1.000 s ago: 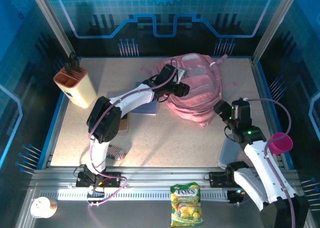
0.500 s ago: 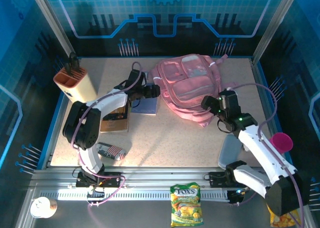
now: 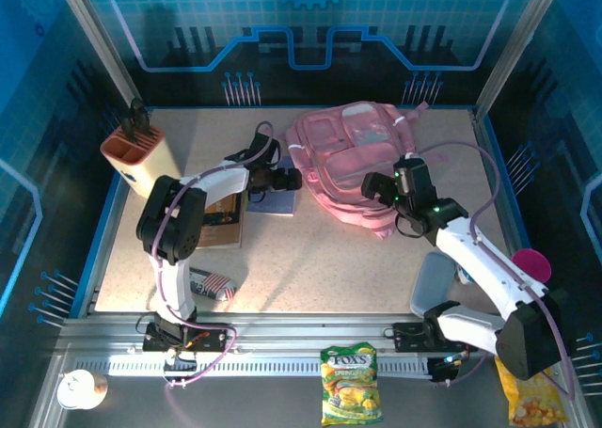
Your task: Pack books, pencil case, and school supplies into a backpack
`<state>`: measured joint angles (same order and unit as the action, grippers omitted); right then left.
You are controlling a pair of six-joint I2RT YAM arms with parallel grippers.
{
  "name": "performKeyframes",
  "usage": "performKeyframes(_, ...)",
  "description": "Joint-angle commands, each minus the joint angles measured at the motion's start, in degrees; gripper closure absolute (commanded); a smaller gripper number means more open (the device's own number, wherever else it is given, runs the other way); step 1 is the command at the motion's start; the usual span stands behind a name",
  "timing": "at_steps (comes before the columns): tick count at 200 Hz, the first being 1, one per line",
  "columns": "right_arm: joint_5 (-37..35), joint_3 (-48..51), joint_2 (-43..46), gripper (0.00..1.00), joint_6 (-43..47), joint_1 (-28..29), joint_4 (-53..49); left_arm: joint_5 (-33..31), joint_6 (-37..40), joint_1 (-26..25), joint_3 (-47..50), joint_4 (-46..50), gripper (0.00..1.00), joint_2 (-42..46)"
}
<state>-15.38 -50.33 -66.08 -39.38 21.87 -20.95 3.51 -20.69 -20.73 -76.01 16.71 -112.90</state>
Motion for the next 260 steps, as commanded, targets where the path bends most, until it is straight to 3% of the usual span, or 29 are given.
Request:
performKeyframes(1,1.4,-2.9,-1.5,0.01,-0.1,0.8,-0.5,2.8,-0.4,0.5,-1.3,3.4,0.06,-1.1)
performKeyframes(84,4.3,-6.4,-7.6,0.0,1.2,1.6,-2.2,12.1,-7.0,0.3,8.2,6.3,0.01,2.7)
performKeyframes(126,6.4,-5.4,-9.5,0.0,-1.0,2.6,2.2,19.0,-14.9,-3.9,18.7,2.9,0.01,8.7)
performKeyframes(150,9.1,-8.0,-12.8,0.03,-1.6,3.0,0.2,18.5,-18.1,-7.7,22.3,2.1,0.01,12.2)
performKeyframes(173,11.1,-9.2,-15.0,0.03,-0.7,4.6,0.3,17.9,-19.1,-8.1,22.7,0.9,0.01,16.2)
performKeyframes(198,11.7,-9.9,-16.2,0.0,1.1,7.5,1.5,13.4,-16.6,-6.6,19.0,3.0,0.01,20.6)
performKeyframes(234,5.8,-11.9,-18.7,0.0,3.2,14.6,0.6,7.2,-13.2,-1.9,17.2,5.7,0.01,25.0)
performKeyframes(260,7.3,-13.4,-23.1,0.0,1.9,18.4,1.7,2.6,-9.8,0.2,18.0,7.8,0.01,27.0)
